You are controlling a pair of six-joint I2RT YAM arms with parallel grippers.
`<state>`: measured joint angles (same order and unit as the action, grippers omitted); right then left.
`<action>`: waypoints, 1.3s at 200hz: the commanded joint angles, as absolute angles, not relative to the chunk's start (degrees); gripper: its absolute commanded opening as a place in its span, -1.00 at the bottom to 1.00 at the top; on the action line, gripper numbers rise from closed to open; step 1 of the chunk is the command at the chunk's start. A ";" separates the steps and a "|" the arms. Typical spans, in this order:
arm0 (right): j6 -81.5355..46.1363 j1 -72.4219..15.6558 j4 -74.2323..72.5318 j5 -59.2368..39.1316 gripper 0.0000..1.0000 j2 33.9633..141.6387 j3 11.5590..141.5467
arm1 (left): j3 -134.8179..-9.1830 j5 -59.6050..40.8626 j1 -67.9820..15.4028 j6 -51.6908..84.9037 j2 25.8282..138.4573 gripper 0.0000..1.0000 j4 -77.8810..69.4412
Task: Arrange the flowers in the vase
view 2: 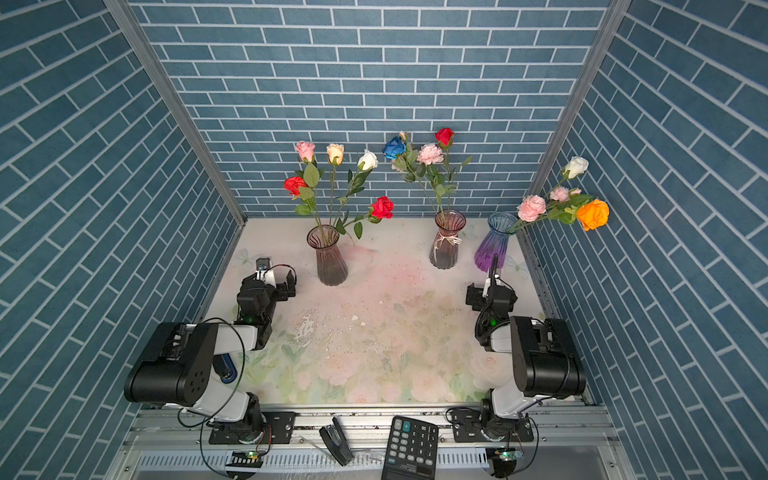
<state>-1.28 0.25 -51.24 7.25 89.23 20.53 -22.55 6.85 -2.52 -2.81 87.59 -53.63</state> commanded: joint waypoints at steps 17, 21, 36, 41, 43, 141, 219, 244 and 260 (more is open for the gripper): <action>-2.56 1.14 -50.68 5.35 0.98 88.33 21.97 | -21.93 5.71 -2.20 -3.61 87.60 0.99 -50.25; -2.55 1.15 -50.71 5.29 0.98 88.31 21.97 | -22.01 5.71 -2.20 -3.56 87.48 0.99 -49.76; -2.55 1.14 -50.71 5.28 0.98 88.31 21.98 | -21.97 5.70 -2.20 -3.53 87.56 0.99 -49.92; -2.55 1.14 -50.69 5.35 0.98 88.27 22.01 | -22.04 5.67 -2.20 -3.52 87.52 0.99 -49.72; -2.55 1.14 -50.71 5.34 0.98 88.31 21.98 | -22.06 5.70 -2.20 -3.52 87.51 0.99 -49.78; -2.57 2.64 -48.28 -0.28 0.98 88.31 23.05 | -22.32 5.61 -2.20 -3.52 87.58 0.99 -49.31; -2.46 2.64 -49.09 -0.26 0.98 88.35 22.81 | -22.31 5.62 -2.20 -3.52 87.47 0.99 -49.31; -2.46 2.64 -48.77 -0.35 0.98 88.46 23.05 | -22.32 5.56 -2.20 -3.52 87.53 0.99 -49.31; -2.46 2.64 -48.89 -0.35 0.98 88.33 22.86 | -22.32 5.62 -2.20 -3.52 87.49 0.99 -49.31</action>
